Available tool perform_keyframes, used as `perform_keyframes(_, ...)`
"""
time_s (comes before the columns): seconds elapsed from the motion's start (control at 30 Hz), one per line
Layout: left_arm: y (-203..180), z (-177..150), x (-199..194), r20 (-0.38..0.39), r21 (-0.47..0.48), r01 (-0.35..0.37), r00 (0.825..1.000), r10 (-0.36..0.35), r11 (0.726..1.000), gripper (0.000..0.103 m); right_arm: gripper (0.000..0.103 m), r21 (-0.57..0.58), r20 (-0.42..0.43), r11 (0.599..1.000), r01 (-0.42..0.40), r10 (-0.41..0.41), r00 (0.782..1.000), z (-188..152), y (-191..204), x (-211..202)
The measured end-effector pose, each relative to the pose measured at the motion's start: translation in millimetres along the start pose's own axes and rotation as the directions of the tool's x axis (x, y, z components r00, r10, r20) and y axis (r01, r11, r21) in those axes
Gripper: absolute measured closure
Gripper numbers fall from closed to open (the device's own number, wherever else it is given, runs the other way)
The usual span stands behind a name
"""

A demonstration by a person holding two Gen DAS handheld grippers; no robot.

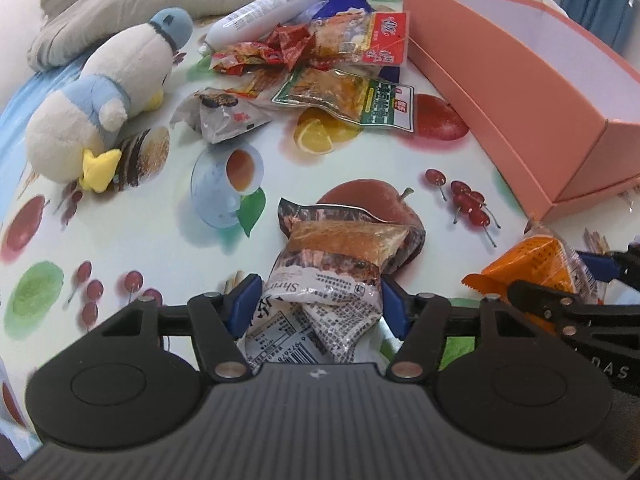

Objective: Organize snacks
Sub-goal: 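Lift the white bag with the left tool while the right tool lifts the orange snack, then carry the white bag with the left tool while the right tool carries the orange snack over the pink box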

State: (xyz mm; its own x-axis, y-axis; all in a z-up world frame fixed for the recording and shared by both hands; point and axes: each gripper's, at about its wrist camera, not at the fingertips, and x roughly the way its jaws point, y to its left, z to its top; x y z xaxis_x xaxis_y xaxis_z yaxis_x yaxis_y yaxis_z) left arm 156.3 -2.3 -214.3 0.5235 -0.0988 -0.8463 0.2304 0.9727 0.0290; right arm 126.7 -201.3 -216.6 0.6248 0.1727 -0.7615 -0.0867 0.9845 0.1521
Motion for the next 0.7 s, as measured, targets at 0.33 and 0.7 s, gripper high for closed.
perform_keyframes(0.33,5.1,-10.0,-31.4,0.07,-0.157,0.016,0.998,-0.005,0.987,0.042,0.048,0.004,0.056,1.0,0.004,-0.004,0.998,3.0,1.6,-21.3)
perform_keyframes(0.7,7.4,-17.8,-69.1,0.139,-0.22,-0.003,0.99,0.034,0.975,0.042,0.049,0.019,0.124,1.0,-0.001,-0.001,0.992,16.8,5.1,-48.5)
